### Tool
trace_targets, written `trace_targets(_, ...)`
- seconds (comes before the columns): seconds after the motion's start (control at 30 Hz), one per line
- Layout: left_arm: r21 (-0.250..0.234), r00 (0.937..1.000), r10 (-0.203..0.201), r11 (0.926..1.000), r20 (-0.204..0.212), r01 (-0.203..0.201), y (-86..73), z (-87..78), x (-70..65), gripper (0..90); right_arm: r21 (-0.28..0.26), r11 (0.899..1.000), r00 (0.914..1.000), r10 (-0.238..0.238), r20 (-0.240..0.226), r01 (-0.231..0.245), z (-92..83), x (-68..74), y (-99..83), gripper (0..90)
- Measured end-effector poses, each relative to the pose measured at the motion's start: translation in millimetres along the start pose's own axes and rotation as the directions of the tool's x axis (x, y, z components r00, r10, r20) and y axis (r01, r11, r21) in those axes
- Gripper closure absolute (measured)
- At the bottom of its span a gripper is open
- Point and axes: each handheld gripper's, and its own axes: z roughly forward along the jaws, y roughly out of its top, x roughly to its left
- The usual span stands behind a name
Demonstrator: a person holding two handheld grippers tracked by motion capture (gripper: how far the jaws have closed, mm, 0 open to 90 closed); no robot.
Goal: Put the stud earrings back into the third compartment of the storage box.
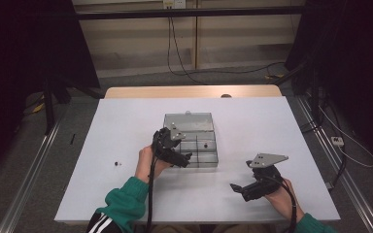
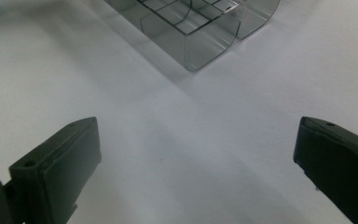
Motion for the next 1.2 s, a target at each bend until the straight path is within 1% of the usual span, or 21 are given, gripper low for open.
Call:
trace_targets(0.07, 0.005, 1.0000, 0.000, 1.0000, 0.003, 0.000, -4.9, -3.7, 1.9, 5.4, -0.003, 1.000, 1.0000, -0.005, 0.001, 0.005, -0.5, 0.5, 0.2, 0.6)
trace_targets(0.2, 0.007, 0.9998, -0.014, 0.9999, -0.016, 0.014, -14.4, -11.0, 6.9, 2.9, -0.001, 1.000, 1.0000, -0.003, -0.002, 0.003, -0.3, 0.1, 0.0, 0.7)
trace_targets(0.23, 0.010, 0.9996, -0.024, 0.9997, -0.013, 0.024, -16.6, -12.6, 8.4, 2.0, -0.001, 1.000, 1.0000, -0.004, -0.003, 0.004, -0.2, 0.2, -0.1, 0.6)
trace_targets(0.33, 0.017, 0.9994, -0.034, 0.9993, -0.011, 0.034, -22.6, -17.7, 13.1, 0.2, -0.006, 1.000, 1.0000, -0.004, -0.006, 0.004, -0.6, 0.9, 0.3, 0.6)
trace_targets(0.43, 0.015, 0.9988, -0.044, 0.9989, -0.022, 0.044, -28.1, -23.4, 17.8, 0.1, -0.004, 1.000, 0.9999, -0.010, -0.009, 0.010, -0.1, 1.1, 0.1, 0.6)
trace_targets(0.67, 0.017, 0.9955, -0.082, 0.9964, -0.048, 0.083, -43.3, -35.0, 30.0, 0.0, -0.001, 1.000, 0.9999, -0.004, -0.010, 0.004, 0.6, 0.7, -0.1, 0.6)
trace_targets(0.73, 0.018, 0.9948, -0.084, 0.9962, -0.057, 0.085, -47.3, -38.1, 34.6, 0.0, -0.001, 1.000, 0.9999, -0.007, -0.010, 0.007, 0.8, 0.6, -0.1, 0.7)
trace_targets(0.83, 0.012, 0.9931, -0.100, 0.9948, -0.061, 0.101, -52.4, -42.5, 40.6, 0.0, 0.000, 1.000, 0.9999, -0.005, -0.011, 0.005, 0.9, 1.0, -0.1, 0.6)
trace_targets(0.97, 0.012, 0.9921, -0.103, 0.9945, -0.070, 0.105, -58.7, -46.6, 47.5, 0.0, 0.000, 1.000, 0.9999, -0.004, -0.012, 0.004, 1.3, 0.7, -0.3, 0.7)
trace_targets(1.03, 0.018, 0.9923, -0.104, 0.9942, -0.067, 0.106, -62.7, -47.4, 50.3, 0.1, 0.004, 1.000, 0.9999, -0.005, -0.011, 0.005, 1.4, 0.5, -0.5, 0.6)
trace_targets(1.2, 0.041, 0.9913, -0.106, 0.9931, -0.079, 0.109, -73.6, -47.5, 56.9, 0.2, 0.006, 1.000, 0.9999, -0.012, -0.013, 0.012, 2.4, 1.3, -0.6, 0.6)
